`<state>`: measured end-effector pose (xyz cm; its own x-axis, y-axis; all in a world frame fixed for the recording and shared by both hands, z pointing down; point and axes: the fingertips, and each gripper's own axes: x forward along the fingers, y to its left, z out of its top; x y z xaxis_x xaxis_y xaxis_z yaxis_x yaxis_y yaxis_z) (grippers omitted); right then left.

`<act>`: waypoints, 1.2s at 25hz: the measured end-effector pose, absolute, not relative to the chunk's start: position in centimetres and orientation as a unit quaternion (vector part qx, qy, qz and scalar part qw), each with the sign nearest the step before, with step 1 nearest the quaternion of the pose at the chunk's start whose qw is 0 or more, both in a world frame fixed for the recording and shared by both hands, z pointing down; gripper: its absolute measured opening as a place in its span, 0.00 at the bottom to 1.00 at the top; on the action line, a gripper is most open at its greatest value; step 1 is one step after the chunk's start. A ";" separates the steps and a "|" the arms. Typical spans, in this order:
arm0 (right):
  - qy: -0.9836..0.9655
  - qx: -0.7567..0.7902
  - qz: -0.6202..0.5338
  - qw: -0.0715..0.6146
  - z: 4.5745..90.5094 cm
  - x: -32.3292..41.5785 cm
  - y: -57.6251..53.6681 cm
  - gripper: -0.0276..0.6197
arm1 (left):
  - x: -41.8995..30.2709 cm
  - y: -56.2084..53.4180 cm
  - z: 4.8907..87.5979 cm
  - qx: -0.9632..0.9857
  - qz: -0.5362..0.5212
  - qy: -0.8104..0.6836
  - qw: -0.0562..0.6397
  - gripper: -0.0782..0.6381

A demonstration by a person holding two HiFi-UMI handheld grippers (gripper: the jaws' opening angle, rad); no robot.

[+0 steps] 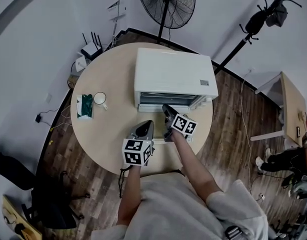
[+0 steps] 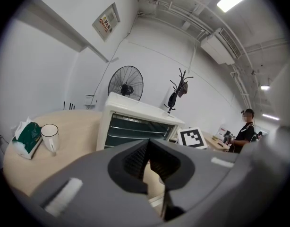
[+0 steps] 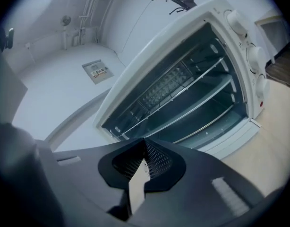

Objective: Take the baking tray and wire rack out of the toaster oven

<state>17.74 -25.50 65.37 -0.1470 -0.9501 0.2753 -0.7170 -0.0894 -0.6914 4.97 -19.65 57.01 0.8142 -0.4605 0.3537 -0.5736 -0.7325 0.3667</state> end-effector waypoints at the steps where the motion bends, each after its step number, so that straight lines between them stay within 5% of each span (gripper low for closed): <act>1: 0.647 -0.637 -0.383 0.170 65.7 18.3 -25.7 0.05 | 5.1 -19.8 56.9 0.924 0.119 -0.280 0.234 0.19; 13: 0.576 -0.624 -0.432 0.305 67.5 21.7 -26.8 0.05 | 6.1 -20.7 56.8 0.927 0.124 -0.266 0.235 0.19; 23: 0.523 -0.595 -0.445 0.417 68.3 23.2 -28.6 0.18 | 4.9 -21.6 58.1 0.922 0.129 -0.269 0.246 0.19; 30: 0.474 -0.582 -0.445 0.488 69.4 24.9 -29.3 0.18 | 3.1 -21.7 59.0 0.916 0.128 -0.276 0.261 0.19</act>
<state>24.87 -29.32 69.43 0.1544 -0.9865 0.0547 -0.1185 -0.0734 -0.9902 3.13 -21.66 58.97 0.8154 -0.4386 0.3780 -0.5719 -0.7120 0.4075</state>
